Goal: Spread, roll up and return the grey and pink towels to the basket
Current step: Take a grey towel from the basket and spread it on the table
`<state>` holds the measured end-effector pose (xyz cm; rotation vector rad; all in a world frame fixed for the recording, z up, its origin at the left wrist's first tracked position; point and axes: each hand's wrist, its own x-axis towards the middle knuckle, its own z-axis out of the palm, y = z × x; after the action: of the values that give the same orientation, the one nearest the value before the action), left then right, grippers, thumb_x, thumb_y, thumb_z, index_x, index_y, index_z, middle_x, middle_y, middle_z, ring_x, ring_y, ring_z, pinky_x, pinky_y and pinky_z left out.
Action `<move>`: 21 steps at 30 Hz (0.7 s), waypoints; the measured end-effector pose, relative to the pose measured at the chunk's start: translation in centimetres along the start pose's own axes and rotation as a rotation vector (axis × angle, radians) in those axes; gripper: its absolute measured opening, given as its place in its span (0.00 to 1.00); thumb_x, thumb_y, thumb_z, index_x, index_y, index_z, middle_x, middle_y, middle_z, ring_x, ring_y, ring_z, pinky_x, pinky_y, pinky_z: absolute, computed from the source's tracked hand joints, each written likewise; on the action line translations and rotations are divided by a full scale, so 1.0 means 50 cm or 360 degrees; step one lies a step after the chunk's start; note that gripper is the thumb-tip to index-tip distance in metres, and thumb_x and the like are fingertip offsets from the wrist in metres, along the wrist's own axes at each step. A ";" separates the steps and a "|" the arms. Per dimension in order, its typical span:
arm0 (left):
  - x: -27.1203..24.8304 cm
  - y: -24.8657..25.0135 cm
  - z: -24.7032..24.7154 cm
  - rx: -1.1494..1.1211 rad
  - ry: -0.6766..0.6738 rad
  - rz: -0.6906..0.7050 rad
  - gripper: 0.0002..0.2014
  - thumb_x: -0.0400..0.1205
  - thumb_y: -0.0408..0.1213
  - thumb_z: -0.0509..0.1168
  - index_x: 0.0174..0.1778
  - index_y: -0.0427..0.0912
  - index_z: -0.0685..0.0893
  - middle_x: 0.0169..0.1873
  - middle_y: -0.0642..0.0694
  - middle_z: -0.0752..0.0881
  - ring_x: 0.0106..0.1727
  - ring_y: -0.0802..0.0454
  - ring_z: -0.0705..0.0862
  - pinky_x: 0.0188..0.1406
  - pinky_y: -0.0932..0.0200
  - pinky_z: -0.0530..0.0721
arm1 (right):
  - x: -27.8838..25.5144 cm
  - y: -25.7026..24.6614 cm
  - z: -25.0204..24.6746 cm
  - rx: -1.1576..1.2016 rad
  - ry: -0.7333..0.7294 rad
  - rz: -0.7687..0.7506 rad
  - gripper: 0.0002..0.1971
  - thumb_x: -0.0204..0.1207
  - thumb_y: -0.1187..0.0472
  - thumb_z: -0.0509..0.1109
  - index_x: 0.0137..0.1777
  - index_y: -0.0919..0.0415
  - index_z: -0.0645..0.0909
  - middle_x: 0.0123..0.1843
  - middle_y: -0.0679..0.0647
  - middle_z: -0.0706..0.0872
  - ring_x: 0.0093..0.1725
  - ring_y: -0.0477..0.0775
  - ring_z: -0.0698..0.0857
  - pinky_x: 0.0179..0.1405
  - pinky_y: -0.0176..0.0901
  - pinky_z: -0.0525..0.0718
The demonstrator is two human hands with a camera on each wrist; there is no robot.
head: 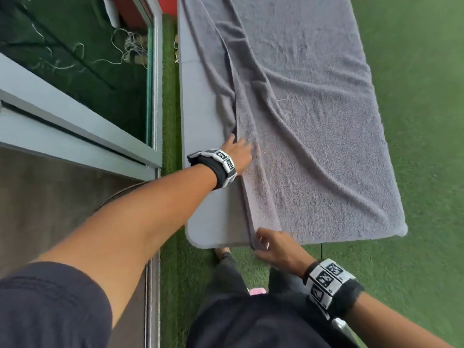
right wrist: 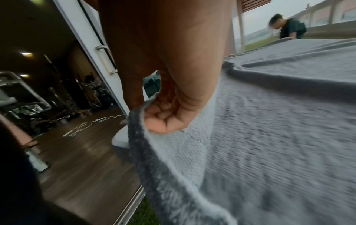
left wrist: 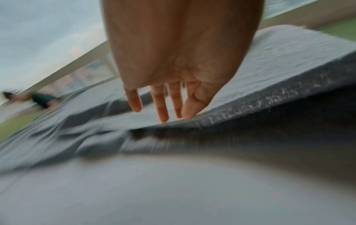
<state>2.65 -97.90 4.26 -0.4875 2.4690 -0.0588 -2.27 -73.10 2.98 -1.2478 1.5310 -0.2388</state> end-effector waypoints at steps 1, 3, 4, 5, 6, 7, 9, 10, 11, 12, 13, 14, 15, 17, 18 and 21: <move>-0.021 -0.021 0.025 -0.0218 0.0071 -0.0212 0.15 0.82 0.35 0.61 0.65 0.43 0.80 0.65 0.43 0.77 0.69 0.41 0.71 0.67 0.39 0.68 | 0.017 -0.021 0.011 -0.0018 -0.0018 -0.0029 0.08 0.76 0.63 0.70 0.43 0.50 0.74 0.41 0.44 0.83 0.42 0.52 0.85 0.41 0.40 0.83; -0.057 -0.042 0.077 -0.0847 0.0230 -0.0677 0.16 0.84 0.41 0.58 0.66 0.40 0.75 0.64 0.38 0.76 0.66 0.36 0.73 0.61 0.41 0.73 | 0.043 -0.067 0.030 -0.0061 -0.0014 -0.0070 0.11 0.75 0.63 0.71 0.39 0.49 0.72 0.40 0.43 0.82 0.43 0.52 0.84 0.43 0.43 0.82; -0.071 -0.043 0.099 -0.1182 0.0231 -0.0844 0.18 0.85 0.47 0.58 0.65 0.38 0.75 0.62 0.36 0.77 0.63 0.34 0.76 0.59 0.43 0.75 | 0.054 -0.087 0.040 -0.0073 -0.0009 -0.0082 0.12 0.74 0.63 0.71 0.39 0.49 0.71 0.40 0.45 0.82 0.44 0.53 0.84 0.44 0.44 0.82; -0.082 -0.038 0.117 -0.1476 0.0155 -0.0924 0.22 0.84 0.53 0.58 0.60 0.36 0.78 0.58 0.34 0.80 0.59 0.34 0.79 0.55 0.45 0.76 | 0.061 -0.105 0.051 -0.0072 -0.0025 -0.0082 0.12 0.74 0.62 0.72 0.39 0.49 0.71 0.42 0.46 0.83 0.44 0.54 0.84 0.45 0.45 0.82; -0.089 -0.029 0.130 -0.1711 0.0108 -0.0929 0.24 0.83 0.57 0.59 0.52 0.36 0.81 0.51 0.34 0.84 0.52 0.36 0.82 0.50 0.48 0.77 | 0.065 -0.122 0.061 -0.0067 -0.0042 -0.0084 0.12 0.75 0.59 0.72 0.38 0.49 0.70 0.43 0.47 0.84 0.45 0.54 0.84 0.46 0.45 0.82; -0.091 -0.020 0.140 -0.1879 0.0144 -0.0917 0.22 0.82 0.57 0.61 0.41 0.38 0.81 0.42 0.36 0.84 0.43 0.39 0.81 0.44 0.51 0.78 | 0.069 -0.136 0.070 -0.0065 -0.0057 -0.0085 0.11 0.75 0.57 0.72 0.39 0.49 0.70 0.44 0.48 0.85 0.45 0.54 0.84 0.47 0.46 0.83; -0.091 -0.008 0.146 -0.2005 0.0333 -0.0945 0.19 0.80 0.45 0.67 0.26 0.45 0.71 0.27 0.42 0.76 0.32 0.45 0.73 0.29 0.57 0.69 | 0.074 -0.158 0.089 -0.0085 -0.0086 -0.0078 0.09 0.76 0.53 0.71 0.42 0.50 0.72 0.45 0.50 0.86 0.46 0.54 0.84 0.49 0.47 0.84; -0.089 -0.009 0.146 -0.1986 0.0407 -0.0972 0.20 0.78 0.38 0.67 0.23 0.45 0.67 0.24 0.44 0.71 0.30 0.47 0.70 0.25 0.58 0.63 | 0.077 -0.166 0.096 -0.0107 -0.0093 -0.0071 0.08 0.77 0.52 0.70 0.44 0.50 0.72 0.46 0.50 0.86 0.46 0.53 0.84 0.48 0.47 0.83; -0.090 -0.015 0.143 -0.1969 0.0459 -0.1009 0.21 0.76 0.34 0.67 0.21 0.44 0.65 0.21 0.46 0.68 0.28 0.47 0.68 0.24 0.58 0.60 | 0.081 -0.174 0.101 -0.0127 -0.0097 -0.0066 0.09 0.77 0.52 0.70 0.46 0.50 0.72 0.48 0.50 0.86 0.46 0.52 0.83 0.48 0.45 0.82; -0.097 -0.025 0.144 -0.1969 0.0504 -0.1049 0.21 0.75 0.32 0.67 0.20 0.43 0.64 0.19 0.47 0.66 0.26 0.47 0.67 0.23 0.59 0.59 | 0.085 -0.182 0.106 -0.0139 -0.0104 -0.0056 0.09 0.78 0.52 0.69 0.48 0.51 0.71 0.49 0.50 0.86 0.46 0.51 0.82 0.47 0.43 0.81; -0.108 -0.038 0.147 -0.1987 0.0533 -0.1084 0.21 0.74 0.31 0.67 0.19 0.42 0.64 0.18 0.47 0.66 0.24 0.47 0.66 0.23 0.59 0.59 | 0.091 -0.189 0.111 -0.0141 -0.0114 -0.0055 0.09 0.79 0.53 0.69 0.48 0.51 0.70 0.51 0.52 0.86 0.46 0.51 0.82 0.47 0.43 0.80; -0.122 -0.055 0.155 -0.2002 0.0562 -0.1115 0.22 0.74 0.31 0.67 0.18 0.42 0.63 0.17 0.48 0.65 0.22 0.49 0.64 0.23 0.58 0.60 | 0.099 -0.196 0.117 -0.0151 -0.0126 -0.0073 0.08 0.79 0.55 0.69 0.48 0.51 0.70 0.53 0.53 0.87 0.47 0.52 0.82 0.48 0.44 0.81; -0.139 -0.073 0.169 -0.1999 0.0577 -0.1150 0.22 0.74 0.30 0.67 0.18 0.42 0.63 0.17 0.48 0.64 0.22 0.50 0.63 0.24 0.58 0.60 | 0.110 -0.204 0.127 -0.0175 -0.0149 -0.0092 0.07 0.79 0.57 0.68 0.48 0.51 0.70 0.53 0.53 0.87 0.48 0.53 0.83 0.50 0.47 0.83; -0.179 -0.113 0.215 -0.2002 0.0581 -0.1248 0.24 0.74 0.29 0.67 0.18 0.44 0.61 0.17 0.47 0.62 0.22 0.50 0.61 0.26 0.59 0.58 | 0.134 -0.223 0.153 -0.0257 -0.0209 -0.0122 0.06 0.79 0.59 0.66 0.45 0.51 0.70 0.51 0.54 0.87 0.47 0.56 0.85 0.50 0.53 0.86; -0.202 -0.132 0.241 -0.2012 0.0581 -0.1299 0.25 0.74 0.29 0.68 0.18 0.44 0.61 0.17 0.47 0.61 0.22 0.50 0.61 0.25 0.59 0.57 | 0.147 -0.233 0.168 -0.0302 -0.0236 -0.0133 0.05 0.80 0.59 0.64 0.45 0.52 0.70 0.48 0.54 0.87 0.46 0.57 0.84 0.48 0.54 0.86; -0.262 -0.171 0.301 -0.1954 0.0501 -0.1378 0.24 0.77 0.32 0.69 0.19 0.44 0.62 0.18 0.46 0.63 0.23 0.50 0.61 0.22 0.59 0.54 | 0.179 -0.266 0.201 -0.0427 -0.0321 -0.0197 0.04 0.81 0.60 0.62 0.45 0.55 0.70 0.46 0.56 0.85 0.44 0.60 0.82 0.43 0.52 0.81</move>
<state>23.98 -100.11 0.79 -2.1223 2.0901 1.1344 14.77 -81.39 3.10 -1.5317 1.3437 0.0146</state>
